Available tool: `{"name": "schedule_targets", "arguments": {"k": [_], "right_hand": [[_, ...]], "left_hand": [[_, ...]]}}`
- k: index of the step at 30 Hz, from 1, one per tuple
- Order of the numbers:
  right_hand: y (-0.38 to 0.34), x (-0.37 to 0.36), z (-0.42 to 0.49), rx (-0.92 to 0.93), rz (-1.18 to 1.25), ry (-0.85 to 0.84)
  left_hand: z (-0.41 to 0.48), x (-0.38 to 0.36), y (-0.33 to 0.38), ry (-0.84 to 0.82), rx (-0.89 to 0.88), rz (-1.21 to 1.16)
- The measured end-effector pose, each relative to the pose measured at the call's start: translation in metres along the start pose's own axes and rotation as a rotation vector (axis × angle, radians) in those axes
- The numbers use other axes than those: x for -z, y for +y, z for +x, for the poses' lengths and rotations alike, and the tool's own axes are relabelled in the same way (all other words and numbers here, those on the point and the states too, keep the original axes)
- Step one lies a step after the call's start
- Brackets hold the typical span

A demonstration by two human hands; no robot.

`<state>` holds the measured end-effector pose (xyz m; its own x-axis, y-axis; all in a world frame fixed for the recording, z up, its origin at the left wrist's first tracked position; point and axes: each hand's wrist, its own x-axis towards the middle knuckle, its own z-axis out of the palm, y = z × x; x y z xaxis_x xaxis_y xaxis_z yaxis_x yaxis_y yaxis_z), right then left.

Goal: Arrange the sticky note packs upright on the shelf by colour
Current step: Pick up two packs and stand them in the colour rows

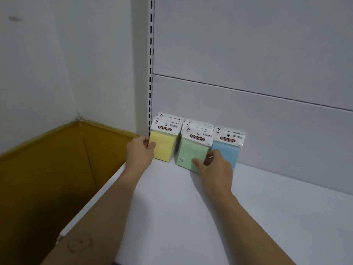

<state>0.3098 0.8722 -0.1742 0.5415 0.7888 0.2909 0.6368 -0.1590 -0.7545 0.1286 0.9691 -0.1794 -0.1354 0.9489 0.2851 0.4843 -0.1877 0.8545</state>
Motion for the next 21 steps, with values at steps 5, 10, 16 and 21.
{"name": "schedule_targets", "arguments": {"k": [5,10,16,21], "right_hand": [[-0.0005,-0.0039,0.003,0.013,-0.032,0.009],[0.0012,-0.0064,0.0027,0.005,-0.049,0.0],[0.0011,-0.0067,0.0017,0.007,-0.089,-0.014],[-0.0001,-0.0072,0.001,0.016,-0.132,-0.012]], "left_hand": [[-0.0024,-0.0003,0.0008,-0.076,-0.033,0.027],[-0.0015,-0.0002,-0.0037,-0.144,-0.057,0.123],[-0.006,-0.0013,-0.0024,-0.127,-0.065,0.133],[-0.0084,-0.0021,-0.0028,-0.12,-0.074,0.204]]}}
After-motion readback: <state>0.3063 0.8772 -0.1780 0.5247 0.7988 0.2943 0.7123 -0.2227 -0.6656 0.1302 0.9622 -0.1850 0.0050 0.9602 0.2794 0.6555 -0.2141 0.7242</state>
